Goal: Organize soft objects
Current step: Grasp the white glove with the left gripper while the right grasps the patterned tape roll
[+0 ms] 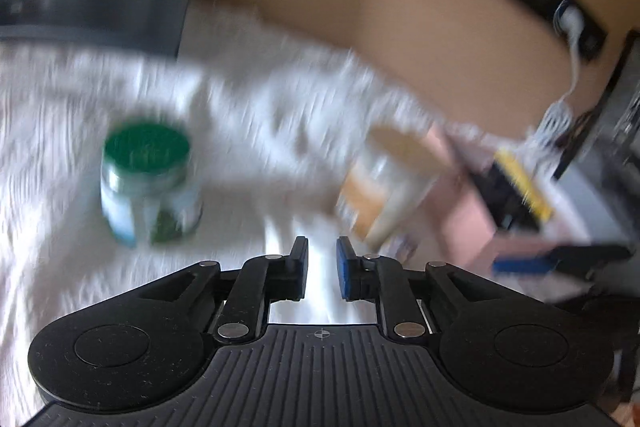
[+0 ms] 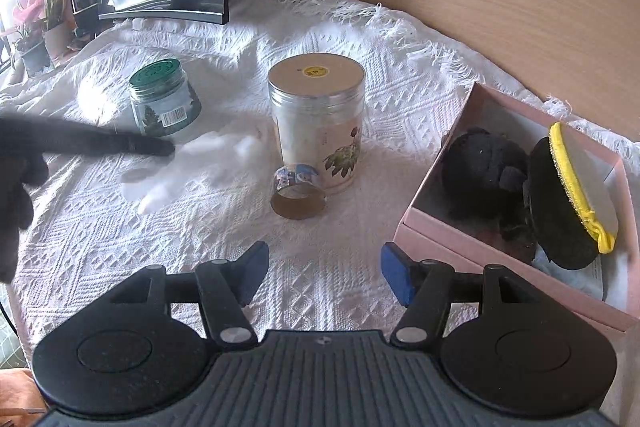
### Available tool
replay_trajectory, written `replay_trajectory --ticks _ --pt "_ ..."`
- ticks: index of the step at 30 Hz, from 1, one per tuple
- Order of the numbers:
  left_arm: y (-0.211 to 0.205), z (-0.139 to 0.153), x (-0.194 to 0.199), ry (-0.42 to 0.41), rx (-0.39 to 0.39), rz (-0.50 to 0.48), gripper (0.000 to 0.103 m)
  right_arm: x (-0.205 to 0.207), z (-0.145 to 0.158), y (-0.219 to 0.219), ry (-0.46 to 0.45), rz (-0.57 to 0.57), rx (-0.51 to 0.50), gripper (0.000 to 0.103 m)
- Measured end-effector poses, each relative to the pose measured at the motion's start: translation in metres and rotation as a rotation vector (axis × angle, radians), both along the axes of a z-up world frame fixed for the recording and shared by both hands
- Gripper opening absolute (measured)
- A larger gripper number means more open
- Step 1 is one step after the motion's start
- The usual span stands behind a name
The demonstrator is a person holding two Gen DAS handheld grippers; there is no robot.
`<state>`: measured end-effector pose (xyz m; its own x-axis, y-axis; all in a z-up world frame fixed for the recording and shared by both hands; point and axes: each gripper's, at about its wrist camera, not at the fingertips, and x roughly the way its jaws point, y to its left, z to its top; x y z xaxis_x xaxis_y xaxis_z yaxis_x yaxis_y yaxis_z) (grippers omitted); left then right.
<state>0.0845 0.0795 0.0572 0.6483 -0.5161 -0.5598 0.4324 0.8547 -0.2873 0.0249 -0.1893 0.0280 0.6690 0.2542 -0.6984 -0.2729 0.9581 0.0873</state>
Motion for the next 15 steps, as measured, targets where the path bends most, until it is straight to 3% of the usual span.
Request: replay_trajectory --ticks 2,5,8,12,13,15 --pt "-0.003 0.006 0.008 0.003 -0.003 0.02 0.017 -0.001 -0.001 0.0 0.002 0.001 0.006 0.063" --pt "-0.013 -0.001 0.028 0.099 -0.015 0.071 0.017 -0.001 -0.003 0.0 0.007 0.004 0.01 0.063" --pt "-0.037 -0.015 0.04 0.126 0.044 0.053 0.017 0.001 -0.006 0.001 0.016 0.0 0.014 0.063" --pt "-0.08 -0.041 0.036 0.063 0.346 -0.002 0.022 -0.001 -0.007 0.0 0.019 -0.002 0.015 0.063" --pt "-0.083 -0.047 0.03 0.025 0.437 0.011 0.023 -0.001 -0.007 -0.001 0.018 -0.004 0.016 0.063" --pt "-0.083 -0.053 0.024 -0.032 0.54 0.043 0.025 -0.002 -0.007 -0.003 0.019 -0.012 0.02 0.063"
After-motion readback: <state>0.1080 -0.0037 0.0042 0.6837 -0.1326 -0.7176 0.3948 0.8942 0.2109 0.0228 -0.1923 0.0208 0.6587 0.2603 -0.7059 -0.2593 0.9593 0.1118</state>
